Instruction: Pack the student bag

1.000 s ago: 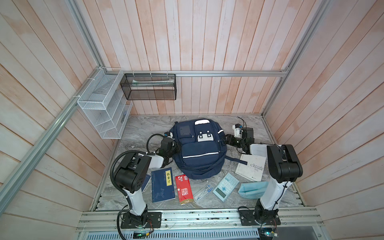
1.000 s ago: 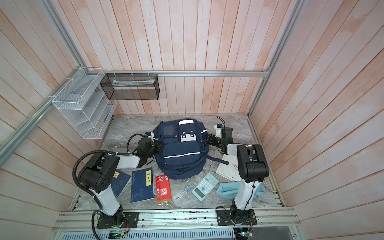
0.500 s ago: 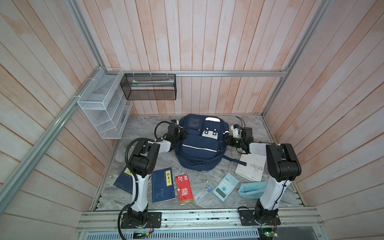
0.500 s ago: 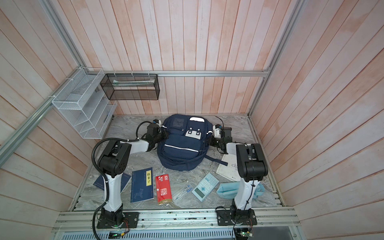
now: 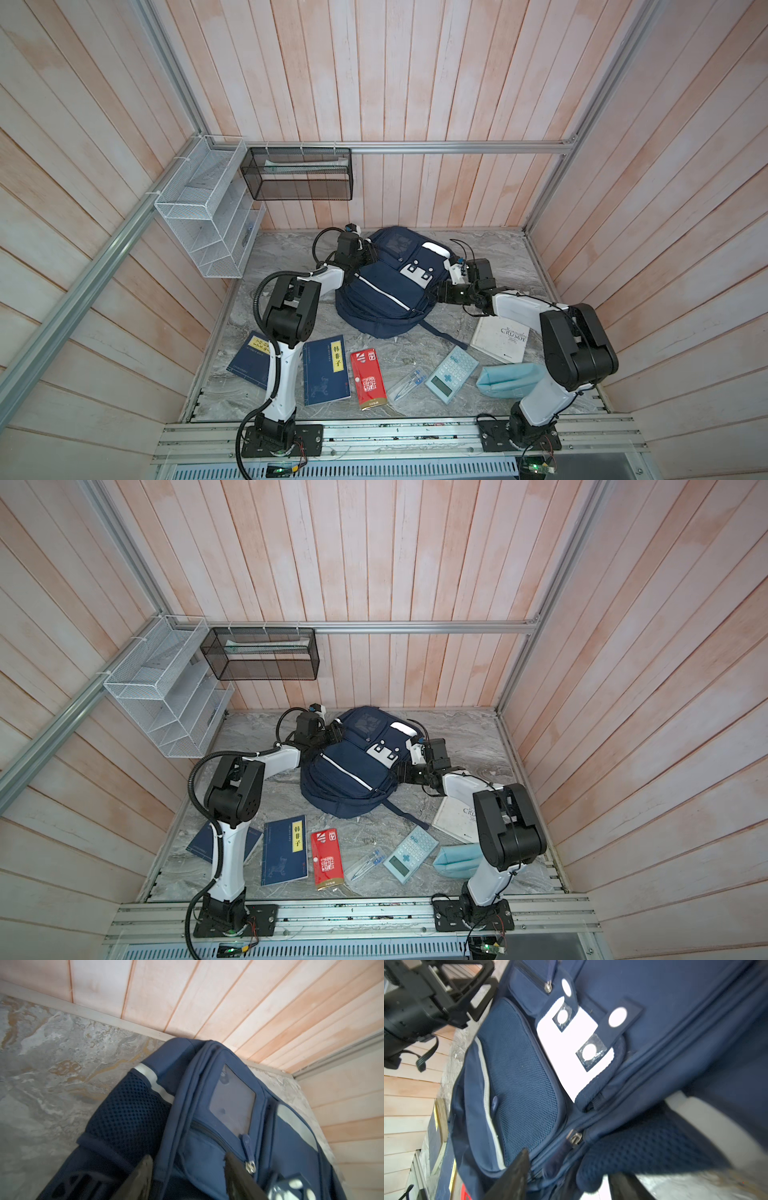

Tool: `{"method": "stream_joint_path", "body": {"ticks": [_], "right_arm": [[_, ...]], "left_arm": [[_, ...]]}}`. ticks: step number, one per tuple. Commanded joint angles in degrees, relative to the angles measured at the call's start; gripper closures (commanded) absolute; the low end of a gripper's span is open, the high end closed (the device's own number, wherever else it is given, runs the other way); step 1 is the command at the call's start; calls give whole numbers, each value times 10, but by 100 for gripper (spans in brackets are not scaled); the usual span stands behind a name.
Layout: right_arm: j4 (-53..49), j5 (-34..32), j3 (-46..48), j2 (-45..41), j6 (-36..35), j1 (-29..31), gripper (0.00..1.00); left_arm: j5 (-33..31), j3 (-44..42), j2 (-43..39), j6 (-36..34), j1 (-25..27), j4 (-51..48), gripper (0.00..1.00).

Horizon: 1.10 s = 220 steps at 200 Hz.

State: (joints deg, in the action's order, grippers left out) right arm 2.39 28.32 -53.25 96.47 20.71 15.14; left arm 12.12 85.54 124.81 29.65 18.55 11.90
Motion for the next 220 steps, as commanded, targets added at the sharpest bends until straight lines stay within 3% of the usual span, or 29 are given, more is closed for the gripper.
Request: {"method": "stream_joint_path", "body": {"ticks": [1,38,65,83,108,154,220], "right_arm": [[-43,-13,-10,-25,-13,-25,38],[-29,-47,-34,0,-1,-55,35],[-31,-32,-90,71,0,-83,34],[-29,-31,-117,116,2,-93,35],[-35,-19,-134,160,-5,-94,48],[-16,3,-67,119,-3,-76,76],[-57,-9,-4,41,-18,7,78]], "left_arm": [[25,-56,-100,-14,-8,-4,34],[20,-240,-251,-19,-11,-20,34],[24,-394,-355,15,12,-15,43],[9,-452,-406,21,50,-28,49],[-3,-487,-397,32,65,-9,52],[35,-408,-260,21,46,43,69],[22,-255,-185,-24,-14,-6,70]]}}
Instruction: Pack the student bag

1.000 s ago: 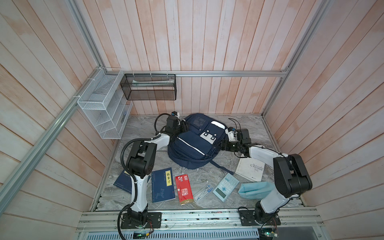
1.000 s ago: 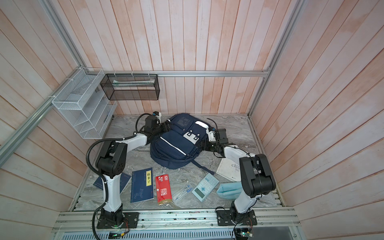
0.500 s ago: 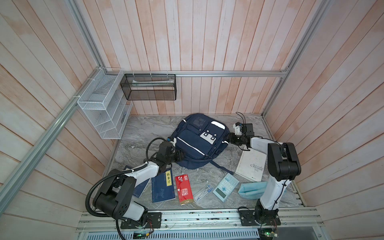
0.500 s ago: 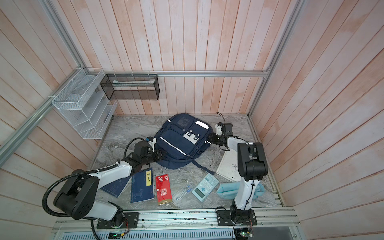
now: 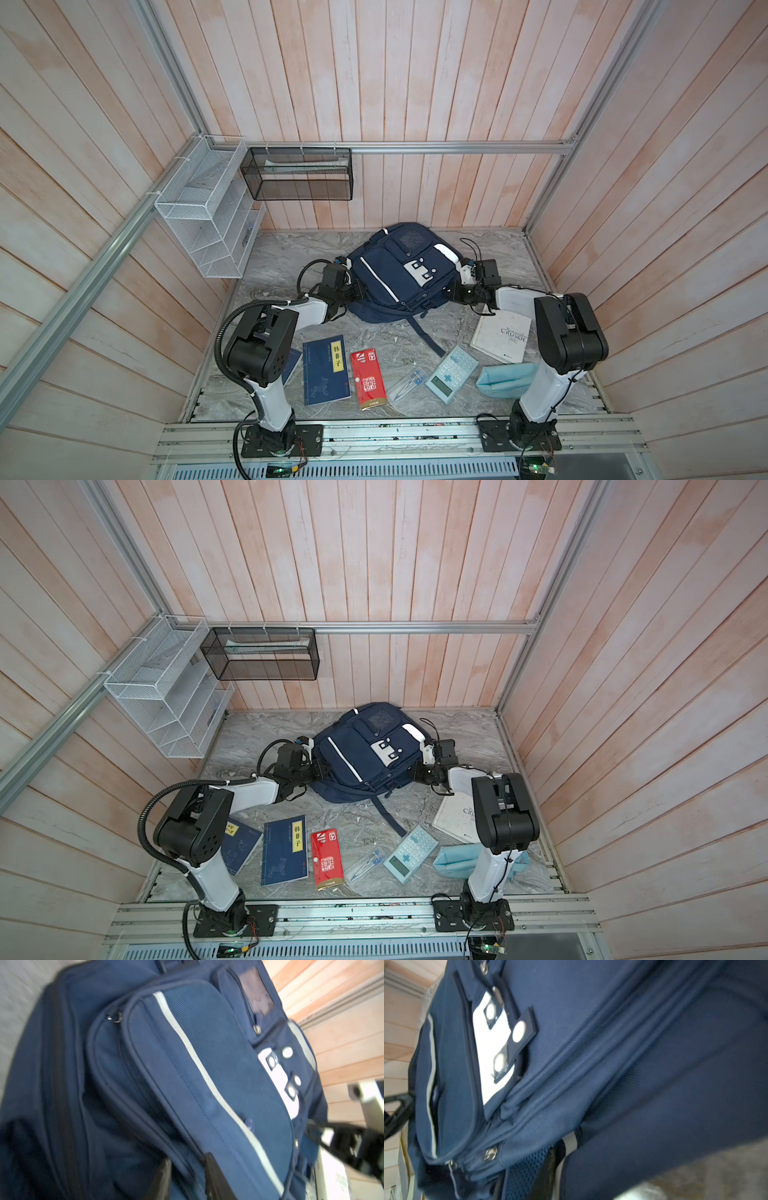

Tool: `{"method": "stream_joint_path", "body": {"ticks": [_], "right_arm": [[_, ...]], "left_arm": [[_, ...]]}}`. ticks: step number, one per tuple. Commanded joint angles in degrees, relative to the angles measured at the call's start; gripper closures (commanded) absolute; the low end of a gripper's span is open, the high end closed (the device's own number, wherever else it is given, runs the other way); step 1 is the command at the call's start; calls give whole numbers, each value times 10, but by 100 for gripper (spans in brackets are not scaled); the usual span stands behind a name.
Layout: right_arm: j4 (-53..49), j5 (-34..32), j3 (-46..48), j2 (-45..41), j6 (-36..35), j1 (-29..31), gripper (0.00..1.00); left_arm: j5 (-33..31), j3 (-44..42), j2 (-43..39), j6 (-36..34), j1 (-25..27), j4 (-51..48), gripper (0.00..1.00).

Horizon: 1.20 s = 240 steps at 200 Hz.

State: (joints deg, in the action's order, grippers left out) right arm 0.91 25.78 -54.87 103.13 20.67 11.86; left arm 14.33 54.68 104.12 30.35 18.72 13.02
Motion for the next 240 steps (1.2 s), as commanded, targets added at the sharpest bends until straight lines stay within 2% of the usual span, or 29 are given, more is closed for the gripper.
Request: {"method": "stream_joint_path", "body": {"ticks": [1,16,38,53,62,70,76,88,97,102,123,139,170,198,219,240], "right_arm": [[-43,16,12,-26,-18,41,78],[-65,0,5,-42,-32,66,74],[-94,-72,8,-89,-64,94,56],[-86,-123,26,-133,-91,101,49],[-59,-136,45,-160,-111,101,46],[-25,-138,62,-182,-137,102,44],[7,-132,76,-196,-158,104,43],[58,-124,95,-212,-213,111,39],[70,-130,95,-217,-281,123,37],[71,-131,92,-216,-323,129,36],[51,-103,89,-195,-521,148,36],[14,-75,66,-166,-609,157,37],[-25,-29,24,-118,-632,165,41],[-60,-67,-10,-53,-683,183,43],[-85,-90,-41,-9,-676,184,49],[-70,-90,-41,6,-673,187,55]], "left_arm": [[0,55,23,-33,-17,-18,70],[-1,77,30,-39,-31,-25,70],[-1,91,17,-49,-47,-32,70],[4,95,-1,-55,-56,-39,70],[4,89,-17,-57,-60,-43,67],[5,79,-36,-55,-63,-44,60],[8,66,-54,-50,-64,-42,50],[16,30,-92,-35,-64,-25,25],[30,6,-119,-24,-64,-17,5],[34,-5,-135,-20,-62,-17,0],[44,-57,-200,-12,-48,-26,0],[57,-86,-238,-15,-28,-43,0],[68,-145,-297,-6,19,-53,3],[97,-212,-337,15,34,-14,7],[75,-237,-374,1,34,-41,7],[73,-266,-406,1,34,-43,8]]}}
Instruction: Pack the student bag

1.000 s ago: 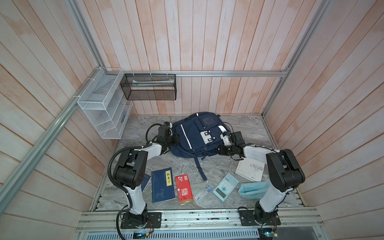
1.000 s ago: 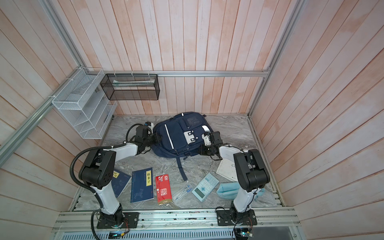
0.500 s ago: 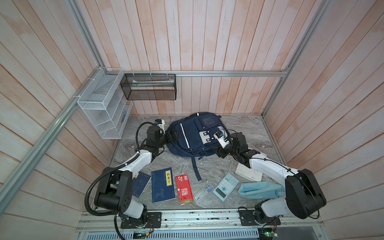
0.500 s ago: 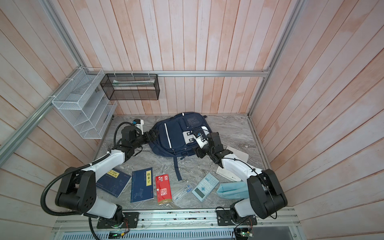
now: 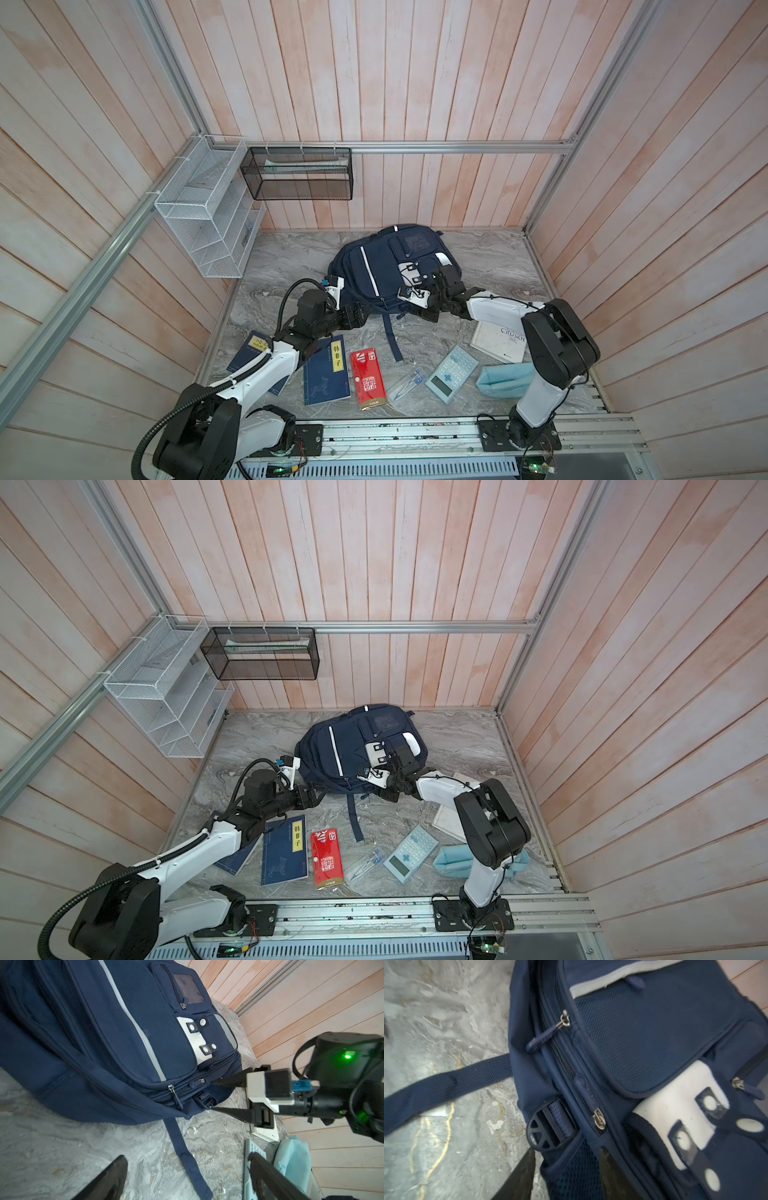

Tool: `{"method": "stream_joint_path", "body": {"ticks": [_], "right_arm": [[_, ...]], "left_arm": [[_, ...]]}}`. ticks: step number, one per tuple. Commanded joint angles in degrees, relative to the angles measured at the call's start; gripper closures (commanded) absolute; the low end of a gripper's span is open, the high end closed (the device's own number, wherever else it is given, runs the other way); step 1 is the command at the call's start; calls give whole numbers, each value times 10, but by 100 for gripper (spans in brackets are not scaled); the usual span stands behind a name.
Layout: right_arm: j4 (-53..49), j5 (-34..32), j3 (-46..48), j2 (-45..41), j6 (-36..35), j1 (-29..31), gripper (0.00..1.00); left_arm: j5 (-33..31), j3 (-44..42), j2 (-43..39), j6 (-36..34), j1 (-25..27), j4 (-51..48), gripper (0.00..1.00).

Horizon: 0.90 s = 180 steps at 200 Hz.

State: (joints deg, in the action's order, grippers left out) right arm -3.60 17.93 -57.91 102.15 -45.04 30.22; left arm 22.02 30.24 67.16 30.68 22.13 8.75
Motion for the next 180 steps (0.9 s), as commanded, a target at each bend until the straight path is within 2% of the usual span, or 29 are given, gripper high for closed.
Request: {"method": "stream_joint_path", "body": {"ticks": [1,23,39,42,64,80,95,111,132,180], "right_arm": [[-25,-12,-10,16,-16,3,55],[5,-38,8,24,-36,8,69],[43,-52,25,31,-59,10,98],[46,-53,26,32,-60,11,100],[42,-32,21,24,-51,11,100],[28,8,11,4,-29,8,100],[5,54,-7,-11,-5,4,100],[-21,89,-28,-15,16,4,100],[-28,113,-42,-18,43,3,100],[-27,147,-42,-31,66,2,100]], "left_arm": [[-4,-22,-38,-2,1,0,8],[1,-43,-48,3,0,7,8],[12,-60,-41,15,2,42,13],[17,-61,-38,16,3,48,14],[16,-51,-12,-15,36,74,19],[-47,-35,6,-66,83,71,25],[-91,-23,32,-106,123,83,33],[-128,-18,68,-147,162,120,41],[-219,-20,115,-178,214,184,47],[-278,26,258,-190,232,274,58]]}}
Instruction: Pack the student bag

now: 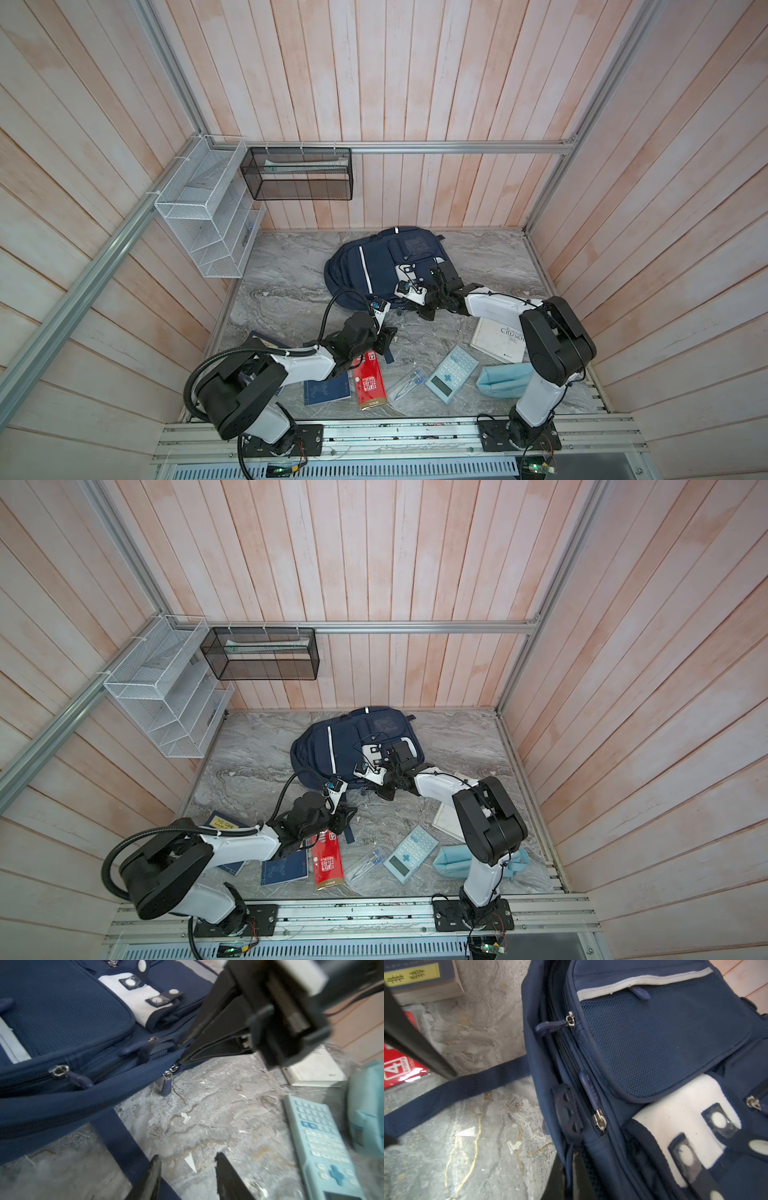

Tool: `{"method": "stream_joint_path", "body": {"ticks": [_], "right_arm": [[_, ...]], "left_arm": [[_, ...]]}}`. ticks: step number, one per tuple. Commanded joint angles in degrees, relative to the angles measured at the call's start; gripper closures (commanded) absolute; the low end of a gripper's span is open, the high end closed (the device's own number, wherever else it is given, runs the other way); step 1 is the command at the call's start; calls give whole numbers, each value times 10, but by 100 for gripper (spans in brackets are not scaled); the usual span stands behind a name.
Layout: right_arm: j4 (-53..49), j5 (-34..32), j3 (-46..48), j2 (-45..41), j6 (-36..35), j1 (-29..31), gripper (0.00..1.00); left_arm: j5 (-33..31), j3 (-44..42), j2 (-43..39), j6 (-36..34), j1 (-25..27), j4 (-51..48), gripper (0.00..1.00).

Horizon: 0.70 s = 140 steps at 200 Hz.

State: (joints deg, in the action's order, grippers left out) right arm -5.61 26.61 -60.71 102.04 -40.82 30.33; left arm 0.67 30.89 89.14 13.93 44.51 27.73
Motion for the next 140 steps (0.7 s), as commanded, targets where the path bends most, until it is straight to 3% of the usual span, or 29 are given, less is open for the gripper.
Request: {"method": "stream_joint_path", "body": {"ticks": [1,44,92,122,140], "right_arm": [[-7,60,-14,-30,25,1,100],[-11,81,-25,-30,42,-1,100],[-11,96,-25,-30,53,-1,100],[-6,98,-19,-35,55,-1,100],[6,93,-8,-41,57,-6,100]], "left_arm": [[-66,19,41,-22,9,88,58],[-146,28,126,-10,39,212,61],[-203,75,192,-26,56,242,62],[-211,94,211,-29,55,222,94],[-214,81,199,-13,55,215,97]]}}
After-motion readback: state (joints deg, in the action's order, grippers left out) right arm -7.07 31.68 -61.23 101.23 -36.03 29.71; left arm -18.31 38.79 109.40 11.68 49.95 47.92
